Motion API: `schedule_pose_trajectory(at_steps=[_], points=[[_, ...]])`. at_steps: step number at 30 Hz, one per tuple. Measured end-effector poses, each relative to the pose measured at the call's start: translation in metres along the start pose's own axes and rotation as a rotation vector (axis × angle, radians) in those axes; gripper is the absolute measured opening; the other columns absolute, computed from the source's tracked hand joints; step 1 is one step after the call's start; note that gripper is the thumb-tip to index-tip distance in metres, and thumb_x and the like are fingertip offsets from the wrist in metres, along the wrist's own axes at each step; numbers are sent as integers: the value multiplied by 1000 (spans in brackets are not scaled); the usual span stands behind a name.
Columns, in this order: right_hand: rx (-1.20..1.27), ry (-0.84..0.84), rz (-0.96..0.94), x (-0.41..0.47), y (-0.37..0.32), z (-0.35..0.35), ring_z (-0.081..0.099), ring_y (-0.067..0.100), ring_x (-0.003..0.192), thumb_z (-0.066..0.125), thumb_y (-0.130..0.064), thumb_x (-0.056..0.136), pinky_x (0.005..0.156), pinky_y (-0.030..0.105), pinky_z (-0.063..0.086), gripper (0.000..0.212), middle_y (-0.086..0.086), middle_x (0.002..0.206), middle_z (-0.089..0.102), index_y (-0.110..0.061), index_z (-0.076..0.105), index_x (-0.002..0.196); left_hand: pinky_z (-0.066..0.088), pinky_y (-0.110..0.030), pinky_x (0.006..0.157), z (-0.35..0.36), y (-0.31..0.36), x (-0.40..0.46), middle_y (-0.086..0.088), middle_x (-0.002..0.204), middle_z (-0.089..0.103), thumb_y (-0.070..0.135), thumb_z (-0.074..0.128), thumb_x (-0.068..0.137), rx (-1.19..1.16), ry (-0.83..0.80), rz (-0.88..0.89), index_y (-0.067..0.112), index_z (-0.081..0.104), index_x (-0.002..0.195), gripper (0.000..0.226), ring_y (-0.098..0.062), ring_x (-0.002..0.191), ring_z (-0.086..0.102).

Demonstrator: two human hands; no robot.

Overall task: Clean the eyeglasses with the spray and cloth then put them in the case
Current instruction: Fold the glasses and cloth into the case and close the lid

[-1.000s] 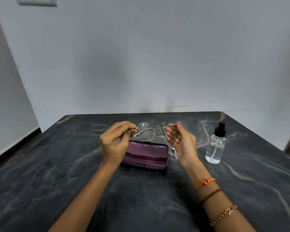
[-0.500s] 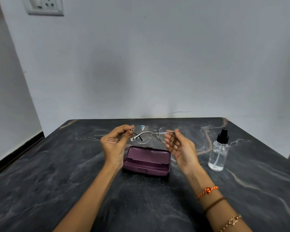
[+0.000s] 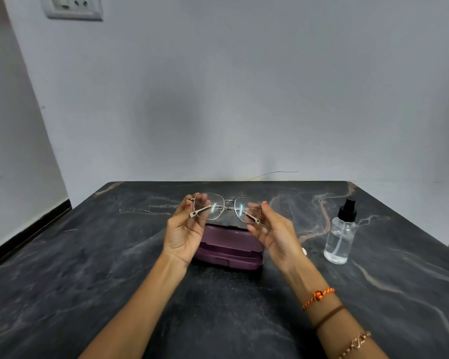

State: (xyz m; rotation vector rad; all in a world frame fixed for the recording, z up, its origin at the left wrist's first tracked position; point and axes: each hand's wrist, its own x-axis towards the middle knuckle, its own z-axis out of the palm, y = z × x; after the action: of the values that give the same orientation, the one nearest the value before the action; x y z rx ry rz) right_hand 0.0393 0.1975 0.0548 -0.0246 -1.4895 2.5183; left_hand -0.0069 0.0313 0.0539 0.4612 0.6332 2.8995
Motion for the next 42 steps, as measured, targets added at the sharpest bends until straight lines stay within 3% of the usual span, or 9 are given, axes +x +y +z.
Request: schedule_pose_trajectory(at_steps=[4,7,10,16,22,28,35,38,42], points=[[79,0,29,1,4,0,72,15,70,54,-15,88,56,19,56,30,6,73,75,-7,74,68,59,-29,60,-7,2,1,-9,71,73,3,93,19,-3,26,-16,5,71,60,46,-20,71,71],[122,32,32,-1,4,4,72,17,67,55,-10,88,56,21,57,33,8,70,74,-6,74,61,59,-29,60,-6,4,2,-9,70,72,2,77,53,17,51,-31,5,72,61,10,-19,70,71],[140,38,36,-6,5,11,71,16,67,56,-6,87,59,22,58,33,7,67,73,-5,73,60,59,-28,60,-8,10,3,-8,70,72,4,54,70,7,78,-23,4,71,64,18,-19,70,70],[117,29,24,-20,13,38,69,11,57,55,-1,86,63,23,59,37,3,55,70,-6,72,53,59,-30,64,-21,44,-17,-8,74,73,4,53,78,171,135,-25,5,72,69,22,-19,72,71],[-27,37,117,-30,44,80,67,21,78,55,-5,88,63,19,58,16,14,82,68,0,66,77,58,-28,70,-59,89,-54,-4,77,74,16,50,84,431,245,50,6,69,79,22,-16,73,70],[-141,70,215,-36,86,111,61,19,72,52,-6,90,60,19,56,18,13,79,62,-1,63,75,57,-22,59,-91,123,-72,2,66,73,2,54,87,838,412,191,8,69,77,19,-9,67,69],[-509,32,5,-29,110,100,61,11,65,49,-7,91,60,16,56,19,3,70,61,1,65,85,55,-23,59,-101,116,-58,2,63,68,5,59,86,1154,515,235,12,69,68,22,-9,62,63],[-663,7,-78,-27,115,96,61,7,62,48,-8,92,63,21,57,21,-2,68,60,1,65,86,51,-27,62,-106,114,-57,2,62,63,6,60,85,1337,526,271,1,71,77,14,0,54,57],[-810,-7,-171,-26,117,96,63,8,63,47,-10,92,70,34,59,22,2,72,64,0,66,91,50,-14,52,-107,115,-58,3,58,62,5,61,84,1446,531,306,0,71,79,13,6,45,55]])
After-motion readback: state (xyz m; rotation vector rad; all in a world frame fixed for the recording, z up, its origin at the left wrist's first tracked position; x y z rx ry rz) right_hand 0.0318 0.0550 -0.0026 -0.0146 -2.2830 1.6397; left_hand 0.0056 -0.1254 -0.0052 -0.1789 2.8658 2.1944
